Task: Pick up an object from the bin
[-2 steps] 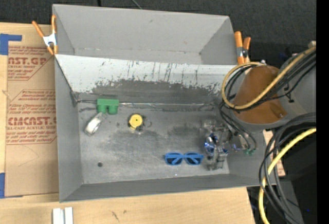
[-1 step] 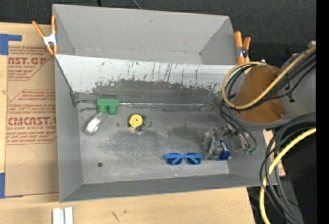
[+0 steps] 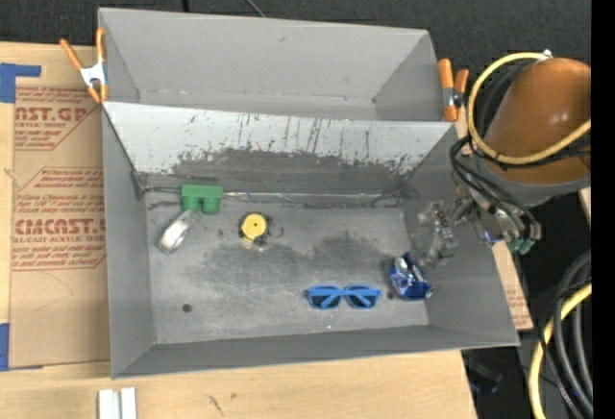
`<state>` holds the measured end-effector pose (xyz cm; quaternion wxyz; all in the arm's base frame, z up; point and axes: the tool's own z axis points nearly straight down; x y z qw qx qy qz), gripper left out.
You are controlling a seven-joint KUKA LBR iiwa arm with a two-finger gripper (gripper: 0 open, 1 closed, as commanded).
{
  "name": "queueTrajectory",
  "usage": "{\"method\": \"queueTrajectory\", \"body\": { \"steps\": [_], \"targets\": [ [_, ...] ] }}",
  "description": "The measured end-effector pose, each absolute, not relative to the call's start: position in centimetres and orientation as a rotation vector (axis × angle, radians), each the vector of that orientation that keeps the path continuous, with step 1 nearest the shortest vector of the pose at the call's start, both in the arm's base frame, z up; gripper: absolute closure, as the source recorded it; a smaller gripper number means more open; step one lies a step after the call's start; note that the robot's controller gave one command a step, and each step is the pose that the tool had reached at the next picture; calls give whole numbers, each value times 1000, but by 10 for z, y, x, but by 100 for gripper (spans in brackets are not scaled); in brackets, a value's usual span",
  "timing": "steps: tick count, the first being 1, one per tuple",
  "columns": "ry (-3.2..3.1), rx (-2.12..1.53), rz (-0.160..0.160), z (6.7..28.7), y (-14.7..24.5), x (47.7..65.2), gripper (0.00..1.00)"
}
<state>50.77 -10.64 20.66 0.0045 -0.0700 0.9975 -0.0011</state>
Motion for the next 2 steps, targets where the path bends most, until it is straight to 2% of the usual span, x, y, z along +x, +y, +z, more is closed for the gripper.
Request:
{"method": "queueTrajectory", "body": {
  "steps": [1,2],
  "targets": [
    [3132,-219,0,202,-106,506,0],
    [3132,-219,-1,202,-106,506,100]
  ]
}}
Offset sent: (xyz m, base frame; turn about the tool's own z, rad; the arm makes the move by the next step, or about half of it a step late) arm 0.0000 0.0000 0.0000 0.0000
